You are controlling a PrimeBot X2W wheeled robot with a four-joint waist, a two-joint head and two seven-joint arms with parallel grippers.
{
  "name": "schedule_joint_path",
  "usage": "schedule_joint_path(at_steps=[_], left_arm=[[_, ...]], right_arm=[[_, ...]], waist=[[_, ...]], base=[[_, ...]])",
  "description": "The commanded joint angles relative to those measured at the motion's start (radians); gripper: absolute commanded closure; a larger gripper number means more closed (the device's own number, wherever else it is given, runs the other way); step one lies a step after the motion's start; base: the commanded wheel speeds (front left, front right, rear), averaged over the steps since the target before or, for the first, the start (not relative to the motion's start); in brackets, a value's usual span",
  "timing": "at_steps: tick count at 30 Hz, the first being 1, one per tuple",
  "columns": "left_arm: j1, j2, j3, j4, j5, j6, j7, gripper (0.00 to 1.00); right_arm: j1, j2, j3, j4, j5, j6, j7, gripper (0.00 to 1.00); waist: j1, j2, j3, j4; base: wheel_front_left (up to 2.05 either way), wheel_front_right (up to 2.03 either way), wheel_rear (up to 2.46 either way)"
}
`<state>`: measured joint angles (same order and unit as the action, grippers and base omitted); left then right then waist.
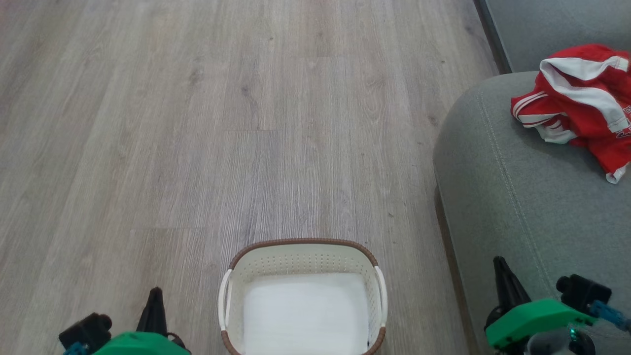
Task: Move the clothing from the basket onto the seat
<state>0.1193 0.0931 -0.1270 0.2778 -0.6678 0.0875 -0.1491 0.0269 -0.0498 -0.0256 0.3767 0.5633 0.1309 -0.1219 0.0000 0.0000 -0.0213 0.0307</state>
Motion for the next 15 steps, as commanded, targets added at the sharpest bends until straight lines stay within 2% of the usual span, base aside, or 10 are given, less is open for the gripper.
schedule_joint_path(at_steps=[1,15], left_arm=[[-0.05,0.003,0.026,-0.03,-0.034,-0.014,0.008,1.0],[-0.076,-0.003,0.057,-0.03,-0.167,-0.044,0.045,1.0]], right_arm=[[-0.06,-0.001,-0.002,-0.04,0.04,0.0,0.007,1.0],[-0.071,-0.001,-0.015,-0.053,0.188,0.0,0.041,1.0]], waist=[[0.0,0.0,0.001,-0.001],[0.0,0.0,0.004,-0.005]], base=[[0.0,0.0,0.0],[0.0,0.0,0.0]])
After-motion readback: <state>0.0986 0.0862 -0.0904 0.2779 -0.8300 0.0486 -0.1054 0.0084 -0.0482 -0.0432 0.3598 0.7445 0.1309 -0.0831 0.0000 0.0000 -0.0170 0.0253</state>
